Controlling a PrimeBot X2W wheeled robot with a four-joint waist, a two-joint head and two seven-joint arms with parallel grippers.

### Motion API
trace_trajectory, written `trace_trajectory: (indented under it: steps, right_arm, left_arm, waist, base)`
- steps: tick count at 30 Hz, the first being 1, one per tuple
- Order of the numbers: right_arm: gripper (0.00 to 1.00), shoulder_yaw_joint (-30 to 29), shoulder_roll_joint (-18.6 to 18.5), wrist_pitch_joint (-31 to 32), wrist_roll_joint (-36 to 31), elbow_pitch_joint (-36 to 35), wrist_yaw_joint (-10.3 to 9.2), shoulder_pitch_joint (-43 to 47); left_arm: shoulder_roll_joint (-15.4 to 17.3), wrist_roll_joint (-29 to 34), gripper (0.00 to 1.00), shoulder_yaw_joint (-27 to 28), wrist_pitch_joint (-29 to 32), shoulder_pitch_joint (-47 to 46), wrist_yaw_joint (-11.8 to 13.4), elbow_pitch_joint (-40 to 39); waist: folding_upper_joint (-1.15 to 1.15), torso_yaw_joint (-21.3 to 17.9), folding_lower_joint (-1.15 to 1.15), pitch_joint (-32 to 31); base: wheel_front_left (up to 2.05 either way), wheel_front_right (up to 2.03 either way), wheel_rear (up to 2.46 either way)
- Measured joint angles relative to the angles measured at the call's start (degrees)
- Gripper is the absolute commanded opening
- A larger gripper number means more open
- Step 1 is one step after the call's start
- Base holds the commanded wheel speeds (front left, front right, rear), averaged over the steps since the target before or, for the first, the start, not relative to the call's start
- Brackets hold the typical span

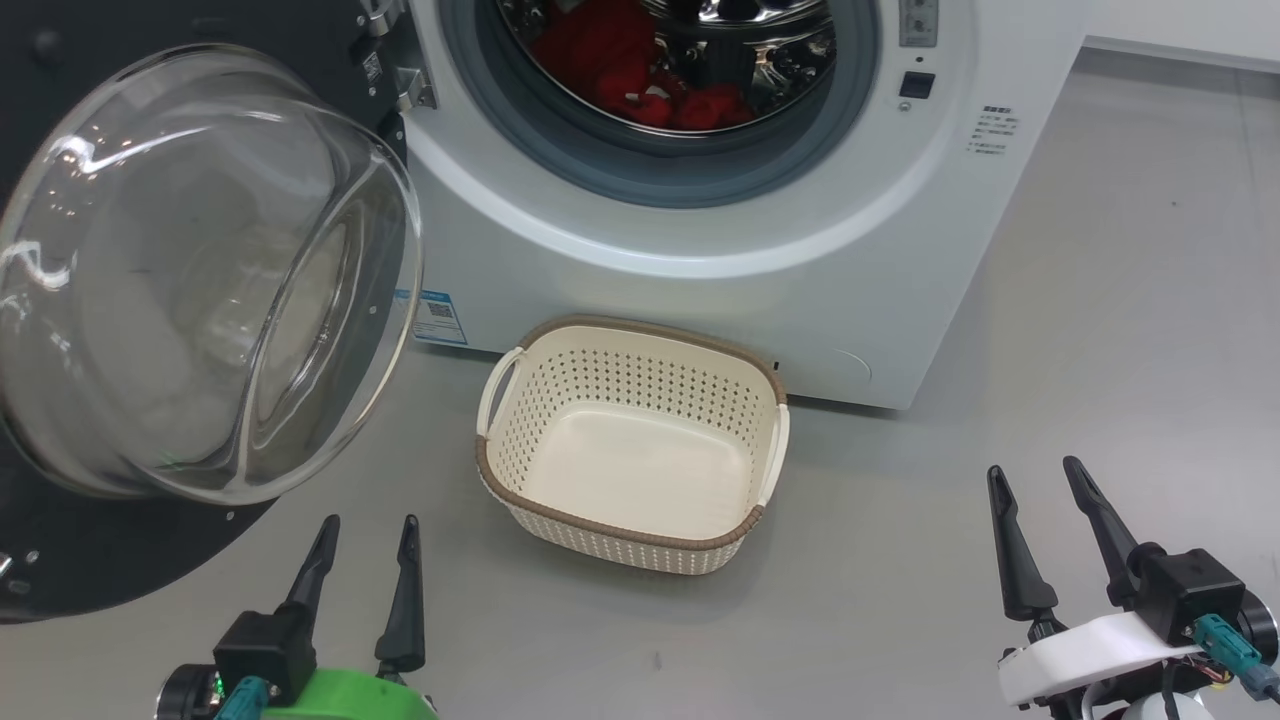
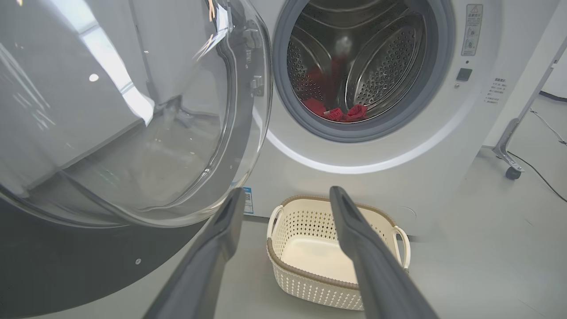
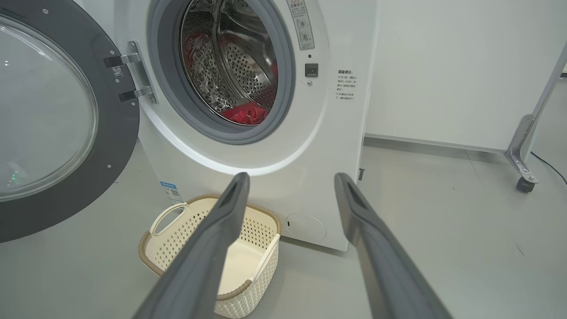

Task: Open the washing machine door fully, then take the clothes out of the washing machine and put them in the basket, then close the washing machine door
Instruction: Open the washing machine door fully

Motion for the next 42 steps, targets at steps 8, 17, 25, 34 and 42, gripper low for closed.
trace_trajectory:
  steps: [8, 17, 25, 34, 42]
  right_arm:
    - [1.00, 0.2, 0.4, 0.0, 0.0, 0.2, 0.00, 0.0]
    - [1.00, 1.1, 0.5, 0.0, 0.0, 0.7, 0.00, 0.8]
    - [1.00, 1.5, 0.7, 0.0, 0.0, 0.5, 0.00, 2.5]
    - [1.00, 1.5, 0.8, 0.0, 0.0, -0.3, -0.07, 3.8]
    - [1.00, 1.2, 0.8, 0.0, 0.0, -1.2, -0.42, 4.7]
  left_arm:
    - [0.1, 0.7, 1.00, -2.4, 0.0, 0.0, 0.0, 0.0]
    - [0.1, 1.3, 1.00, -2.6, 0.0, 0.0, 1.4, 0.3]
    - [0.1, 1.3, 1.00, -2.6, 0.3, 0.0, 2.5, 0.6]
    - [0.2, 1.3, 1.00, -2.8, 0.8, 0.1, 2.6, 1.3]
    - [0.2, 1.3, 1.00, -3.9, 1.3, 0.2, 3.1, 1.7]
  waist:
    - [0.00, -3.7, 0.00, -0.6]
    - [0.00, -8.9, 0.00, -1.8]
    - [0.00, -12.6, 0.00, -3.0]
    - [0.00, -15.2, 0.00, -4.1]
    - [0.00, -15.8, 0.00, -4.4]
  base:
    - [0.00, 0.00, 0.00]
    - [0.00, 0.00, 0.00]
    - [0.00, 0.00, 0.00]
    - [0.00, 0.00, 0.00]
    - [0.00, 0.00, 0.00]
